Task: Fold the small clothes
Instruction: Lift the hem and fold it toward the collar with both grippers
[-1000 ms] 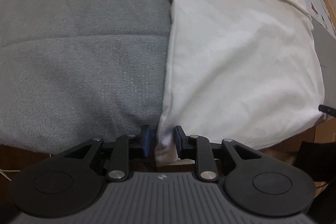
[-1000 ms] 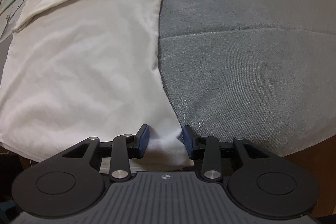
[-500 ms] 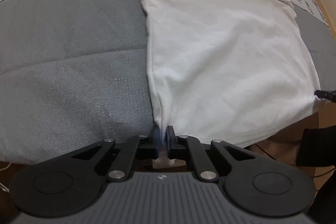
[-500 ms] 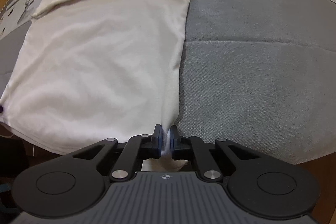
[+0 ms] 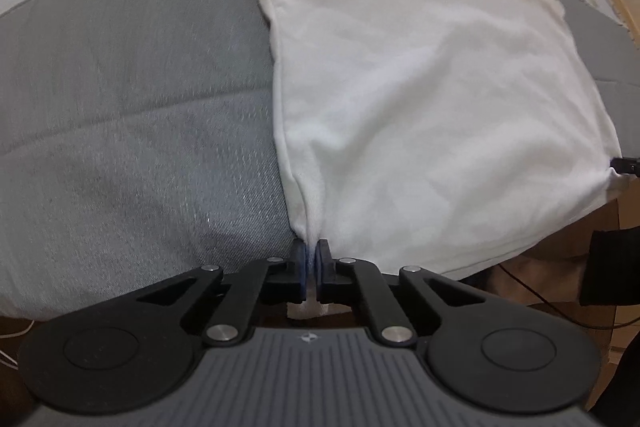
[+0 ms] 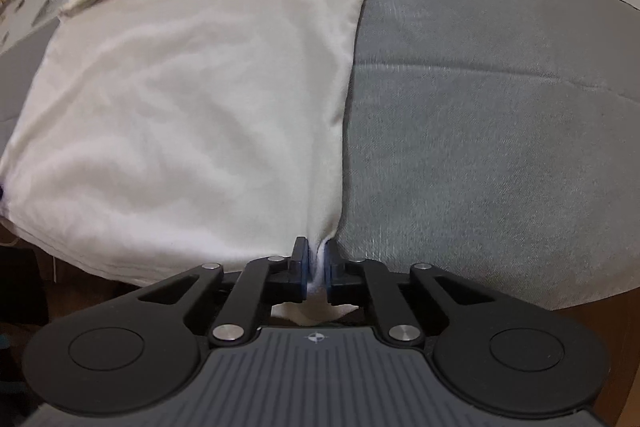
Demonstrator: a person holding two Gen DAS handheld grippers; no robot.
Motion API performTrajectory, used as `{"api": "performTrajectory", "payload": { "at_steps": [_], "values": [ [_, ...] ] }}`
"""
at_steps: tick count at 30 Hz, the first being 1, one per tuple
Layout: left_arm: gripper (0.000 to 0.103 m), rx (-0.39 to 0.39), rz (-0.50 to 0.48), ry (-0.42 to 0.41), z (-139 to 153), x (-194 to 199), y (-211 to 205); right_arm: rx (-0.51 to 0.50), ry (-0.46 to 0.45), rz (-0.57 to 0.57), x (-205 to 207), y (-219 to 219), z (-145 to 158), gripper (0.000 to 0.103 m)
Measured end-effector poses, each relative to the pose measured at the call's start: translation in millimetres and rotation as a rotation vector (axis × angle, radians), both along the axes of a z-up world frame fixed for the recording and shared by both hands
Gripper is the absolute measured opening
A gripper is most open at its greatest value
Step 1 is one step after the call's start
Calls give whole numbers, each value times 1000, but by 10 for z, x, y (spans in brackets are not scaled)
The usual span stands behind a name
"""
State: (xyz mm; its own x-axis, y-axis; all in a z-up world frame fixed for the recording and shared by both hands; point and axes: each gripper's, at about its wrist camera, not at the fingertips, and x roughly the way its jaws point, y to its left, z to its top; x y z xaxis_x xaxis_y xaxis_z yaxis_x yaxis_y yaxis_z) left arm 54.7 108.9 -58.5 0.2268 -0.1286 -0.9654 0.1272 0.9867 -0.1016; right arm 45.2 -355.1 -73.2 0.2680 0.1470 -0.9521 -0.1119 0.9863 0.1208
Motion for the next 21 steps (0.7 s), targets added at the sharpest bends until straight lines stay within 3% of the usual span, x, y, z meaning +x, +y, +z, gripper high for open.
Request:
{"api": "performTrajectory", "payload": {
  "at_steps": [4, 13, 15, 21],
  "values": [
    [4, -44, -5, -83, 266, -82, -3, 61, -83, -36, 13, -85, 202, 6],
    [3, -172, 57, -289, 1087, -407, 127, 328, -330, -197, -57, -497, 918, 5],
    [3, -200, 64, -290, 1280, -565, 185, 369, -375, -210, -135, -596, 1112, 5],
    [3, -289, 93, -367, 1731, -781, 451, 486, -427, -237, -463, -897, 1517, 5]
  ]
}}
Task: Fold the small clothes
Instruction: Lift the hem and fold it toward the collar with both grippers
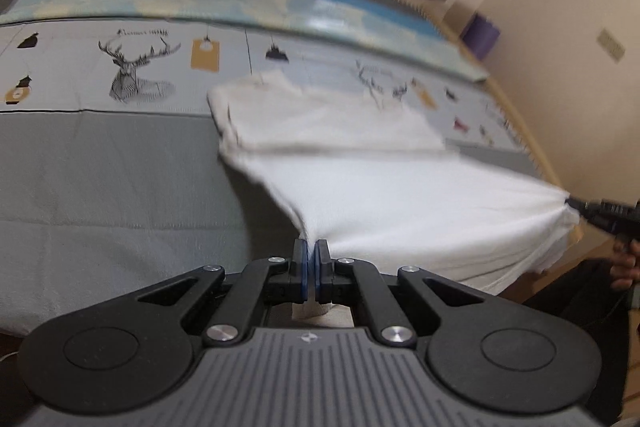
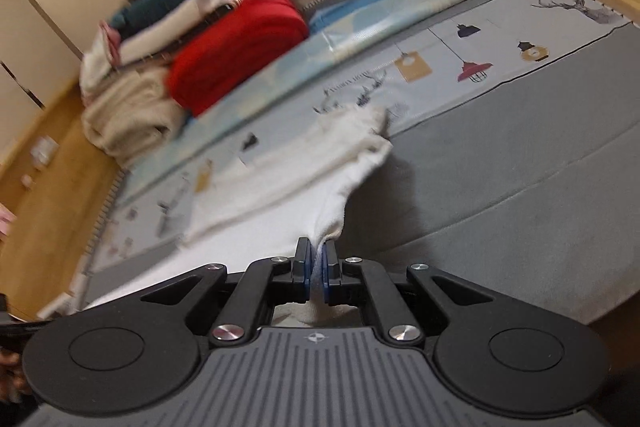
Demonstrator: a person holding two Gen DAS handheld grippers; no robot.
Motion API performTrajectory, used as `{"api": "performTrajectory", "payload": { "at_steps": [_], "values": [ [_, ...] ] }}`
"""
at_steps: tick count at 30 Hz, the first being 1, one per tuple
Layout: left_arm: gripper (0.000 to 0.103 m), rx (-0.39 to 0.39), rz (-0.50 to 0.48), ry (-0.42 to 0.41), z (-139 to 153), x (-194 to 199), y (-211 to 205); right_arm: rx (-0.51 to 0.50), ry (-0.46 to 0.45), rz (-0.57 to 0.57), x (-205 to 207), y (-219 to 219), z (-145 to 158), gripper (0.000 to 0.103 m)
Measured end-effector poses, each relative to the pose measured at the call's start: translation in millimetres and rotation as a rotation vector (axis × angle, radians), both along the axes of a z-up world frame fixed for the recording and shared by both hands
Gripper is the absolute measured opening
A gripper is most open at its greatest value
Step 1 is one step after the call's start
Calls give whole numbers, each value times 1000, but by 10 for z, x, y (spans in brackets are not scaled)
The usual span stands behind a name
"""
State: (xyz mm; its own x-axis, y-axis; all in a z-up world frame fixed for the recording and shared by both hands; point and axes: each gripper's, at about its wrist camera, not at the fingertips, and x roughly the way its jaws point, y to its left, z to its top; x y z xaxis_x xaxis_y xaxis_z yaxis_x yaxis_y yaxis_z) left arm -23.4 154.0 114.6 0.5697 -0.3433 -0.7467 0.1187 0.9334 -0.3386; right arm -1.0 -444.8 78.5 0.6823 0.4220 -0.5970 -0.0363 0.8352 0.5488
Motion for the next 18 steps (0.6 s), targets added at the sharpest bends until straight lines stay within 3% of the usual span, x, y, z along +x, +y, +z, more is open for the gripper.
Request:
{"api": "performTrajectory", "payload": {
  "at_steps": [2, 6, 13, 18],
  "values": [
    [3, -29, 23, -1, 37, 117, 58, 9, -4, 4, 3, -32, 60, 5],
    [3, -10, 53, 14, -40, 671, 41, -9, 32, 3, 362, 15, 65, 5],
    [3, 97, 98, 103, -451, 2127, 38, -101, 129, -16, 1656, 192, -191, 5],
    [3, 55, 208, 187, -917, 2793, 165, -154, 188, -24, 2401, 292, -590, 5]
  ]
}}
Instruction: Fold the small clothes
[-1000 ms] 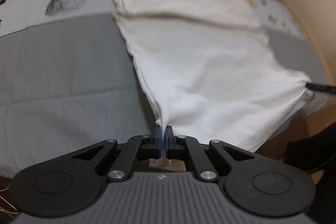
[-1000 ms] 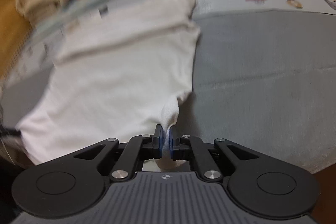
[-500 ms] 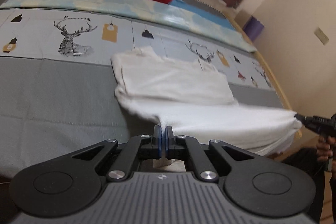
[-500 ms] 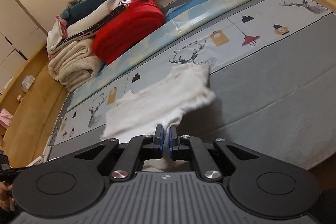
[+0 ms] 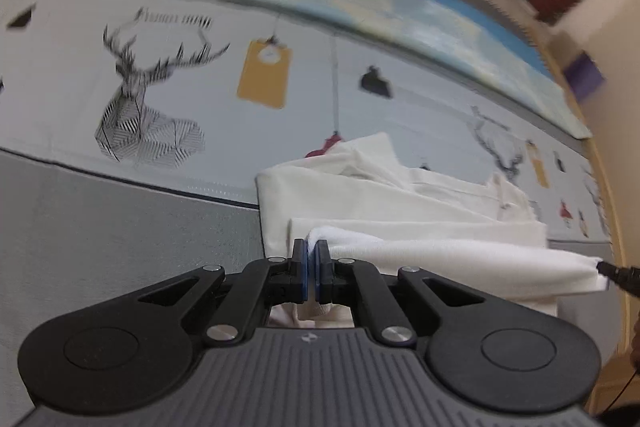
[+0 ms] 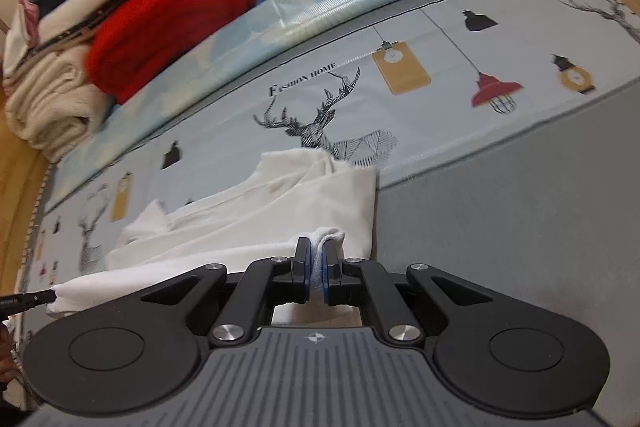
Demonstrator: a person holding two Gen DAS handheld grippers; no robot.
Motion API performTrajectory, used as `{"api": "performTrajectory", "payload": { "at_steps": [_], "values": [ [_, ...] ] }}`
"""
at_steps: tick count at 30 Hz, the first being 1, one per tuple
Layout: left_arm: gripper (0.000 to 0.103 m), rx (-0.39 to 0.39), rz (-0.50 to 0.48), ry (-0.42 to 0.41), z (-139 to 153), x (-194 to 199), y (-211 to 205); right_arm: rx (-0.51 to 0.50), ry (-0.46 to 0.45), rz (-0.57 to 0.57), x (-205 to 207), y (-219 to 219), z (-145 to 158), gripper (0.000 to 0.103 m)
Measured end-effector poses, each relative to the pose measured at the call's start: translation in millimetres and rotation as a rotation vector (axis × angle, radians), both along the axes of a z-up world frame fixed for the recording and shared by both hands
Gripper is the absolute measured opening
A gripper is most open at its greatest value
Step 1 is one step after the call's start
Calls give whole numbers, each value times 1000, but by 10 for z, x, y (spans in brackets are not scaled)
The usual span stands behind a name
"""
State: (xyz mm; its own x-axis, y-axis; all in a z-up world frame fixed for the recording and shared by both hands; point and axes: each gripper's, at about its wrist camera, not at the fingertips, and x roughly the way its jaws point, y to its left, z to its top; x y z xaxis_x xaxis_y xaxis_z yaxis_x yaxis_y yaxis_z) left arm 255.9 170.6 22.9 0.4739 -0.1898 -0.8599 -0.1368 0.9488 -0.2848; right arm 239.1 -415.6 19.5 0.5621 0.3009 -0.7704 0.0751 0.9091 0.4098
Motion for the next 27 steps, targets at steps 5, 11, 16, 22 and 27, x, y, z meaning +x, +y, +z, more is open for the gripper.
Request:
{"api": "performTrajectory", "payload": {
  "at_steps": [5, 11, 16, 22, 27],
  "values": [
    [3, 44, -13, 14, -186, 367, -121, 21, 51, -40, 386, -15, -339, 5],
    [18, -126, 247, -82, -191, 535, 305, 91, -26, -245, 726, -228, -447, 11],
    [21, -128, 87, -24, -228, 585, 358, 128, -66, -150, 852, -330, -433, 11],
    [25, 6, -67, 38, -450, 623, 209, -39, -2, 137, 832, -190, -593, 28],
    [43, 11, -140, 12, -545, 710, 38, -95, 35, 257, 780, -96, -728, 28]
  ]
}}
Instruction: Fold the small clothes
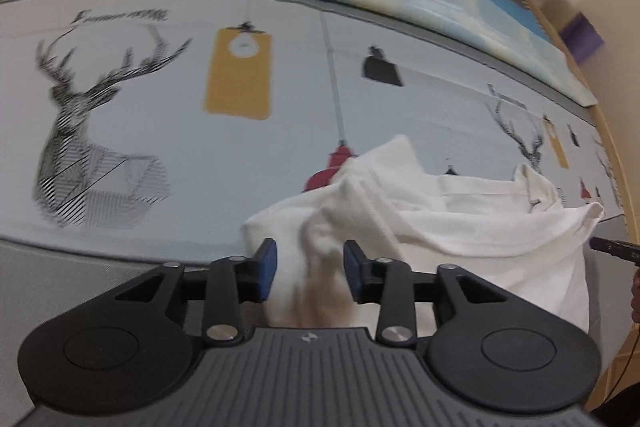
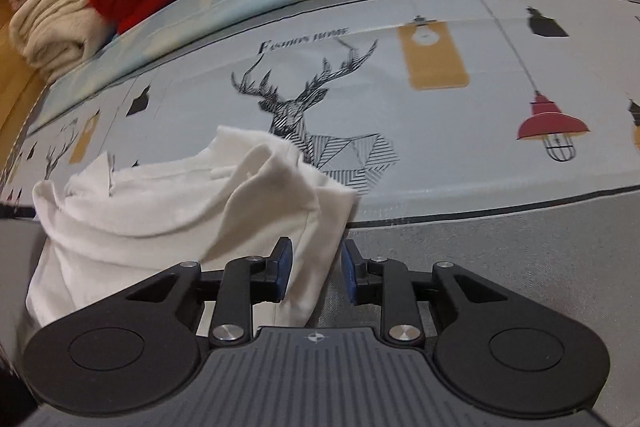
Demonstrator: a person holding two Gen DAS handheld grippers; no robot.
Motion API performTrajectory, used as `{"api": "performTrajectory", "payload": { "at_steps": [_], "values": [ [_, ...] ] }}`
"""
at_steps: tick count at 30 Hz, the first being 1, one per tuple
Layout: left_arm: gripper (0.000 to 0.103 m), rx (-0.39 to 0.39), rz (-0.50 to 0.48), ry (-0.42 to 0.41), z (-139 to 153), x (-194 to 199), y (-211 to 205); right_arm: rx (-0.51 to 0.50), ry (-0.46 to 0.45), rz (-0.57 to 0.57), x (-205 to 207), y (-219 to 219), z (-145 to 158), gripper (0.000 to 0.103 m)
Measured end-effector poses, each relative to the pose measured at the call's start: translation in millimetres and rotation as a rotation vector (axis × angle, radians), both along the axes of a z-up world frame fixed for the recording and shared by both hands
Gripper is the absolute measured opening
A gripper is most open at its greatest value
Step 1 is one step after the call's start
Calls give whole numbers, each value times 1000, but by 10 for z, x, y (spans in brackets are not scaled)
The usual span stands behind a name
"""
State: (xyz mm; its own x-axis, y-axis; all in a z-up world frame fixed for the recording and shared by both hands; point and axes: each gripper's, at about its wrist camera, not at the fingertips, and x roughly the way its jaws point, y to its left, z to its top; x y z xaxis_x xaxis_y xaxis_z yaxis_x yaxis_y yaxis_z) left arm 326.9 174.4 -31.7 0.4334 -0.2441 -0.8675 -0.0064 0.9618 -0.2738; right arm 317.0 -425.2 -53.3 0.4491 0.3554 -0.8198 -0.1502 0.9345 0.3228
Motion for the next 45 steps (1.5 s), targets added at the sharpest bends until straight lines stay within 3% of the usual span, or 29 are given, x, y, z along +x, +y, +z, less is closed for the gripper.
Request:
{"api": "performTrajectory", "payload": {
  "at_steps": [5, 13, 15, 17, 20, 23, 25, 28, 34, 39, 43, 45],
  "values": [
    [45, -5, -8, -38, -70, 129, -123, -33, -51, 57, 81, 240, -26, 40],
    [43, 3, -20, -101, -118, 290, -263, -122, -106, 19, 362, 520, -154, 41],
    [6, 6, -54, -121, -100, 301, -265, -123, -122, 17, 401, 560, -170, 40],
    [5, 13, -47, -178, 0, 298, -202, -104, -142, 14, 430, 567, -153, 4],
    [5, -83, 71, -244, 135, 315, 25, 0, -192, -52, 481, 469, -12, 3],
    [5, -30, 129, -257, 119, 353, 0, 63, -225, -231, 533, 287, 94, 3],
    [6, -7, 141, -226, 72, 407, -78, 42, -188, -330, 573, 205, 26, 4],
    [8, 24, 147, -210, 107, 438, -165, -19, -138, -319, 614, 267, -66, 7],
    [9, 21, 105, -205, 271, 293, -191, -129, -214, -298, 484, 330, 134, 24],
    [16, 26, 57, -75, 248, 124, -283, -129, -203, -247, 262, 290, 254, 30],
    [22, 65, 85, 73, 310, -35, -227, -107, -119, -171, 39, 349, 294, 31],
    [35, 64, 94, 86, 375, -187, -203, -105, -100, -139, -75, 403, 390, 31]
  ]
}}
